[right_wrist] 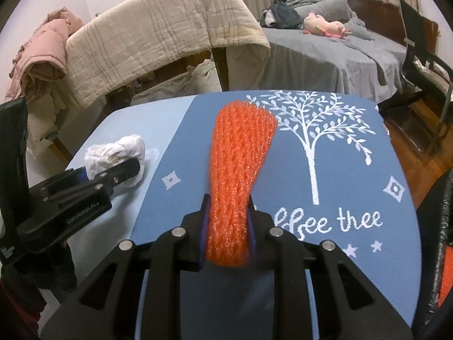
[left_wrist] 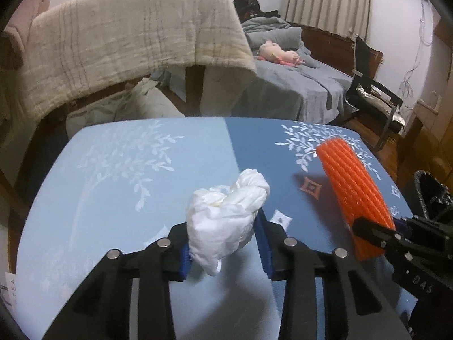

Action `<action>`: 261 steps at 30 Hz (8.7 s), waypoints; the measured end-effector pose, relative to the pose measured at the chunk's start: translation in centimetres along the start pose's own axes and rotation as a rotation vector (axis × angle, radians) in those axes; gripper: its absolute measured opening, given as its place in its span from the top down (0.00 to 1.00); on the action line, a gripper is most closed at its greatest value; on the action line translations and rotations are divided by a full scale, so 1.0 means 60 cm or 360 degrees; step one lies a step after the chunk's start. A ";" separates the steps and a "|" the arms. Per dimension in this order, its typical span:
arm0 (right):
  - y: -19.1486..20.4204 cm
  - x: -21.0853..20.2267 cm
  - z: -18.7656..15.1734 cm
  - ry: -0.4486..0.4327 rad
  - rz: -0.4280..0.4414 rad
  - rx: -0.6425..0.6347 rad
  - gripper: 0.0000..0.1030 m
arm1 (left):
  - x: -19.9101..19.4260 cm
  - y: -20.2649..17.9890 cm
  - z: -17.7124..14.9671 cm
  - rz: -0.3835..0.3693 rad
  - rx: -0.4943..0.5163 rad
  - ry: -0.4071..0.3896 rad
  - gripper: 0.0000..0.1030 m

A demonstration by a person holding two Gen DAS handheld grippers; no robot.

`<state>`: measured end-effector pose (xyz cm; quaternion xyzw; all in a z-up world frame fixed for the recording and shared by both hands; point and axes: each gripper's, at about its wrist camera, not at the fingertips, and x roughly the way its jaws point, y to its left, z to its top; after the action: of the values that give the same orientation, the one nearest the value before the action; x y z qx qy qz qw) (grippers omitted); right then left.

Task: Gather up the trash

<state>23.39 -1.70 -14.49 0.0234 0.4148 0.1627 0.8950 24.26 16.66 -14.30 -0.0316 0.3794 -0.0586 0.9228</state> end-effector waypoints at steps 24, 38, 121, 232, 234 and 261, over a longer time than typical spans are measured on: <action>-0.004 -0.152 -0.035 -0.0114 -0.0003 -0.0033 0.79 | -0.166 -0.063 -0.035 0.0082 -0.0047 -0.0174 0.64; -0.025 -0.267 -0.076 -0.0211 -0.0029 -0.0024 0.79 | -0.253 -0.137 -0.060 0.0034 -0.0023 -0.0253 0.64; -0.465 -0.431 -0.174 -0.0308 -0.0647 0.0419 0.78 | -0.126 -0.625 -0.018 -0.0549 0.0508 -0.0254 0.63; -0.242 -0.591 -0.167 -0.0459 -0.0567 0.0270 0.05 | -0.377 -0.438 -0.046 -0.0387 0.0394 -0.0466 0.06; -0.242 -0.591 -0.167 -0.0458 -0.0568 0.0271 0.05 | -0.377 -0.438 -0.047 -0.0387 0.0395 -0.0466 0.06; -0.241 -0.590 -0.167 -0.0457 -0.0562 0.0273 0.05 | -0.378 -0.440 -0.048 -0.0386 0.0397 -0.0464 0.06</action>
<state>-1.53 -27.33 2.41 0.0493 0.2931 -0.0370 0.9541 4.04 -6.59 2.17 0.0292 0.2254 -0.2103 0.9509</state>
